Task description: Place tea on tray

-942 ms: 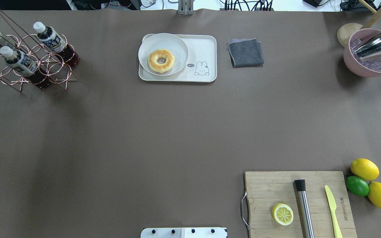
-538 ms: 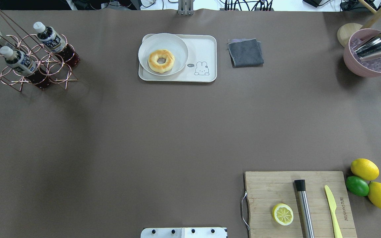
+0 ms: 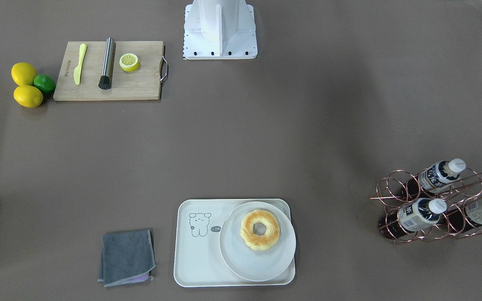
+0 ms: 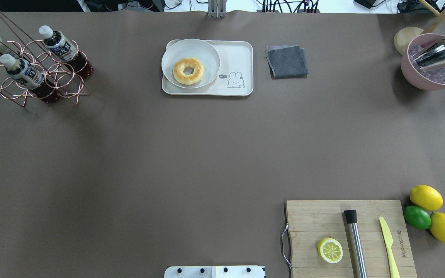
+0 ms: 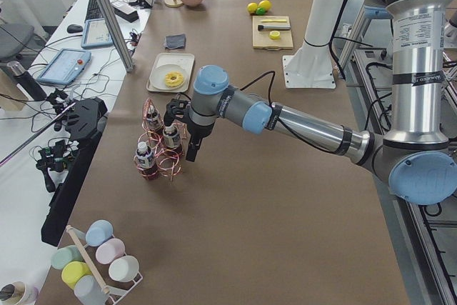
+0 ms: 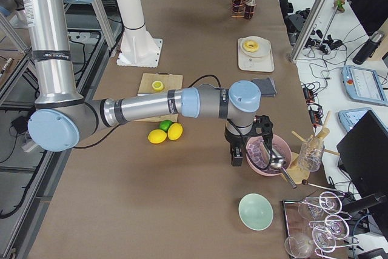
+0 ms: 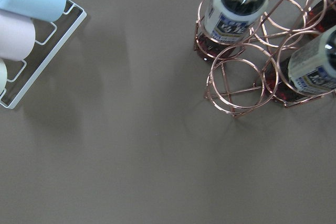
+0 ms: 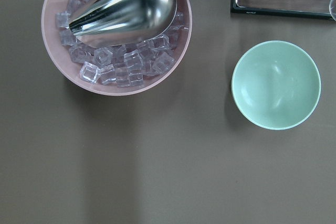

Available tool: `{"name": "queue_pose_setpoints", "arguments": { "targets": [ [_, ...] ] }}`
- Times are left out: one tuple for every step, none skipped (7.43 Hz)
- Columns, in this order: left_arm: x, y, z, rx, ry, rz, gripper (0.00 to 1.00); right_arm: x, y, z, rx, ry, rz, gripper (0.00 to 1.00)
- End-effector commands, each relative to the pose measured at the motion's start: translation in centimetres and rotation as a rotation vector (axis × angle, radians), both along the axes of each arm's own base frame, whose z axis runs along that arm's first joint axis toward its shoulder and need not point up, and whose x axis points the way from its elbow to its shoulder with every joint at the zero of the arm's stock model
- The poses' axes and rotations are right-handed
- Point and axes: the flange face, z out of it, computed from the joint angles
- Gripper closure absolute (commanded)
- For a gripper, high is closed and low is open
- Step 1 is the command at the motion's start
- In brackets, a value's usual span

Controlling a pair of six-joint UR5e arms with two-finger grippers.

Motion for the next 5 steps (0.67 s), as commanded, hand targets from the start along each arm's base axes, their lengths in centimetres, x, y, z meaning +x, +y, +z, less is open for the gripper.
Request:
{"name": "queue_pose_setpoints", "arguments": {
  "targets": [
    [5.7,-0.5,-4.3,-0.063,0.060,-0.042,0.02,-1.0,-0.1,0.0,-0.002,-0.003,-0.018,0.00],
    [8.5,-1.4,-5.8,-0.071,0.054,-0.063,0.02,-1.5,-0.2,0.1,-0.001,-0.003,-0.027,0.00],
    [11.0,-2.2,-7.5,-0.099,0.072,-0.095,0.02,-1.6,0.1,0.4,-0.004,-0.004,-0.030,0.00],
    [12.3,-3.1,-8.2,-0.107,0.076,-0.105,0.02,-1.7,0.1,0.4,-0.005,-0.008,-0.031,0.00],
    [12.8,-4.3,-7.8,-0.129,0.075,-0.119,0.02,-1.7,0.1,0.6,-0.007,-0.006,-0.031,0.00]
  ]
}}
